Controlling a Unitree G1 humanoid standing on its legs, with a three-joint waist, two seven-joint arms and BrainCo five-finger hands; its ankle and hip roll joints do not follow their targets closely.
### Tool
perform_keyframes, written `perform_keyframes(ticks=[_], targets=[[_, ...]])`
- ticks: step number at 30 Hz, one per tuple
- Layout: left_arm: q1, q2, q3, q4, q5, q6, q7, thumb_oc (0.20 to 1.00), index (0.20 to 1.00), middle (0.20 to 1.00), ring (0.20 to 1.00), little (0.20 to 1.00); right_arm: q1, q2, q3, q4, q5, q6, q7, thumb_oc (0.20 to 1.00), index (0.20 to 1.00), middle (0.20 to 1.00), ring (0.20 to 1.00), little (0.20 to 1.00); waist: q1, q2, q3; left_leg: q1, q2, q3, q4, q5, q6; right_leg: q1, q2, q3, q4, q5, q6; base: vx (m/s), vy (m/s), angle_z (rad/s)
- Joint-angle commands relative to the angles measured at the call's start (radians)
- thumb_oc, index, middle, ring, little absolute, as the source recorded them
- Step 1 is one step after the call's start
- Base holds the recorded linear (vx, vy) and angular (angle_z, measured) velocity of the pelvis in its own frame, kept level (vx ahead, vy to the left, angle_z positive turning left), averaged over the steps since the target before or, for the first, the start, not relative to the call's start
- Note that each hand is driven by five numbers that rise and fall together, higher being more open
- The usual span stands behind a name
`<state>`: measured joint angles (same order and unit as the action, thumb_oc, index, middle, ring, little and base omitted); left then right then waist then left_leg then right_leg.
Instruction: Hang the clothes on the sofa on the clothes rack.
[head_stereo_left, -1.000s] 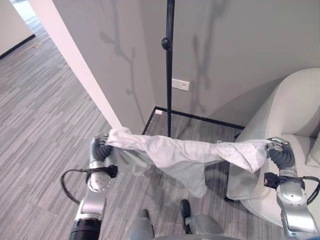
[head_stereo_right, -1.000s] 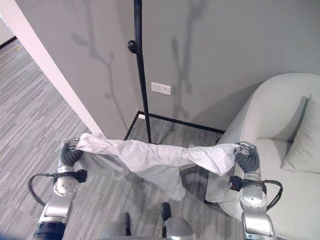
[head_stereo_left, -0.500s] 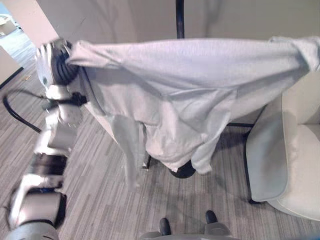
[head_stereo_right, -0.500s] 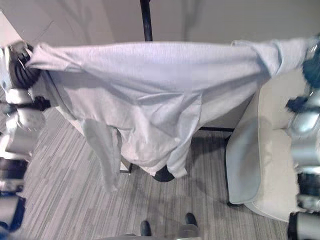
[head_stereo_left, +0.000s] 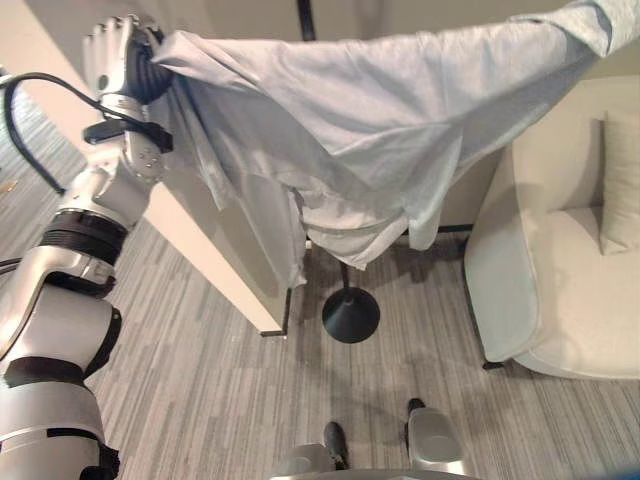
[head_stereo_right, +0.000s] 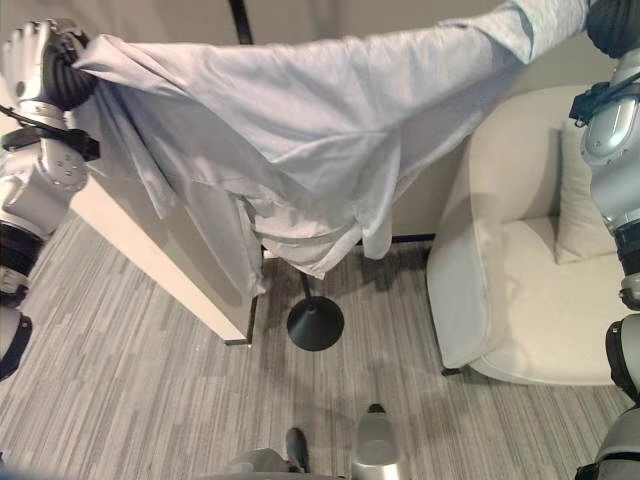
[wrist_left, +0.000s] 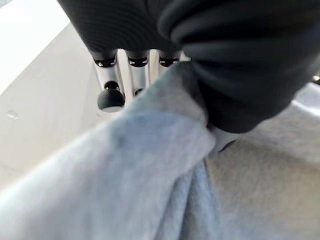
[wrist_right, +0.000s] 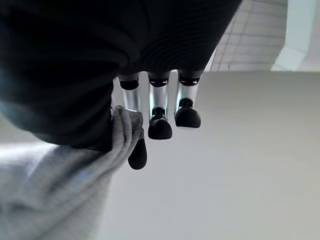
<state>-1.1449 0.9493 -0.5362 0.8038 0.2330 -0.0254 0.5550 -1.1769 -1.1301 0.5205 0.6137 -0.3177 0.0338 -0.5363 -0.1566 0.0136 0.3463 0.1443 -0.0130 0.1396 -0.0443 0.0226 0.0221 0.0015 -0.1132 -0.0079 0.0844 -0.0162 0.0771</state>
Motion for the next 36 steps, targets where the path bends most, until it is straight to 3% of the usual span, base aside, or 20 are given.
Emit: perform_keyframes(ticks=[1,4,9,17,20,24,29,31,32,33,36], targets=[[-0.107,0.055,-0.012,0.111,-0.024,0.033,0.019,0.200,0.200,0.200,0.200,0.200,-0.167,-0.077,0.110,0.107,0.059,0.020,-0.034,0.200,0.200,0.200,0.200,0.200,-0.045,0.061,-0.041,0.155,0.031,-0.073,-0.043,-0.034,-0.055,-0.068,0.052,0.039,-0.046,0.073,-0.060,0.20,-0.111,0.12],[-0.136,0.050,-0.035,0.134,-0.025,0.022,0.023,0.200,0.200,0.200,0.200,0.200,-0.177,-0.093,0.114,0.088,0.067,0.022,-0.034,0.200,0.200,0.200,0.200,0.200,-0.044,0.055,-0.074,0.158,0.059,-0.096,-0.043,-0.036,-0.042,-0.036,0.044,0.037,-0.099,0.113,-0.032,0.13,-0.117,0.05],[-0.166,0.060,-0.056,0.201,-0.045,0.028,0.010,0.200,0.200,0.200,0.200,0.200,-0.245,-0.099,0.187,0.149,0.106,0.004,-0.027,0.200,0.200,0.200,0.200,0.200,-0.036,0.036,-0.112,0.138,0.098,-0.105,-0.043,-0.027,-0.039,-0.013,0.034,0.020,-0.159,0.137,-0.025,0.10,-0.116,0.16],[-0.167,0.093,-0.085,0.295,-0.070,0.037,-0.008,0.200,0.200,0.200,0.200,0.200,-0.331,-0.074,0.298,0.242,0.141,0.000,-0.011,0.200,0.200,0.200,0.200,0.200,-0.028,0.024,-0.150,0.116,0.117,-0.085,-0.043,-0.035,-0.051,-0.015,0.036,-0.004,-0.172,0.120,-0.019,0.10,-0.074,0.08],[-0.215,0.074,-0.146,0.373,-0.086,0.049,-0.042,0.200,0.200,0.200,0.200,0.200,-0.415,-0.032,0.393,0.306,0.164,-0.007,0.009,0.200,0.200,0.200,0.200,0.200,-0.029,0.012,-0.153,0.112,0.135,-0.070,-0.043,-0.028,-0.056,-0.013,0.032,-0.021,-0.172,0.127,-0.019,0.09,-0.064,0.12],[-0.208,0.037,-0.143,0.413,-0.083,0.060,-0.076,0.200,0.200,0.200,0.200,0.200,-0.446,0.000,0.437,0.344,0.178,-0.005,0.026,0.200,0.200,0.200,0.200,0.200,-0.026,0.008,-0.140,0.110,0.147,-0.066,-0.043,-0.031,-0.055,-0.011,0.031,-0.028,-0.172,0.121,-0.018,0.08,-0.080,0.11],[0.044,-0.064,0.040,0.321,0.008,0.075,-0.099,0.200,0.200,0.200,0.200,0.200,-0.203,-0.010,0.244,0.253,0.136,0.021,0.037,0.200,0.200,0.200,0.200,0.200,-0.022,0.000,-0.119,0.089,0.162,-0.079,-0.043,-0.026,-0.046,-0.018,0.029,-0.010,-0.171,0.128,-0.023,0.06,-0.078,0.09],[0.193,-0.149,0.155,0.277,0.032,0.077,-0.113,0.200,0.200,0.200,0.200,0.200,-0.045,0.001,0.119,0.201,0.108,0.024,0.049,0.200,0.200,0.200,0.200,0.200,-0.022,0.001,-0.120,0.084,0.167,-0.081,-0.043,-0.027,-0.043,-0.020,0.031,-0.010,-0.171,0.126,-0.023,0.04,-0.052,0.03],[0.207,-0.149,0.159,0.266,0.036,0.080,-0.113,0.200,0.200,0.200,0.200,0.200,-0.023,-0.001,0.104,0.188,0.103,0.026,0.049,0.200,0.200,0.200,0.200,0.200,-0.022,0.000,-0.127,0.084,0.168,-0.082,-0.043,-0.028,-0.043,-0.020,0.031,-0.011,-0.172,0.125,-0.023,0.04,-0.054,0.02],[0.339,-0.253,0.270,0.213,0.040,0.080,-0.119,0.200,0.200,0.200,0.200,0.200,0.124,0.035,-0.007,0.146,0.081,0.021,0.061,0.200,0.200,0.200,0.200,0.200,-0.024,0.001,-0.126,0.075,0.171,-0.084,-0.043,-0.027,-0.040,-0.025,0.033,-0.011,-0.172,0.122,-0.022,0.04,-0.050,0.00],[0.523,-0.399,0.409,0.133,0.020,0.076,-0.129,0.200,0.200,0.200,0.200,0.200,0.402,0.106,-0.225,0.021,0.034,0.021,0.075,0.200,0.200,0.200,0.200,0.200,-0.030,0.003,-0.153,0.060,0.176,-0.085,-0.043,-0.030,-0.036,-0.034,0.039,-0.011,-0.172,0.114,-0.022,0.04,-0.044,0.00]])
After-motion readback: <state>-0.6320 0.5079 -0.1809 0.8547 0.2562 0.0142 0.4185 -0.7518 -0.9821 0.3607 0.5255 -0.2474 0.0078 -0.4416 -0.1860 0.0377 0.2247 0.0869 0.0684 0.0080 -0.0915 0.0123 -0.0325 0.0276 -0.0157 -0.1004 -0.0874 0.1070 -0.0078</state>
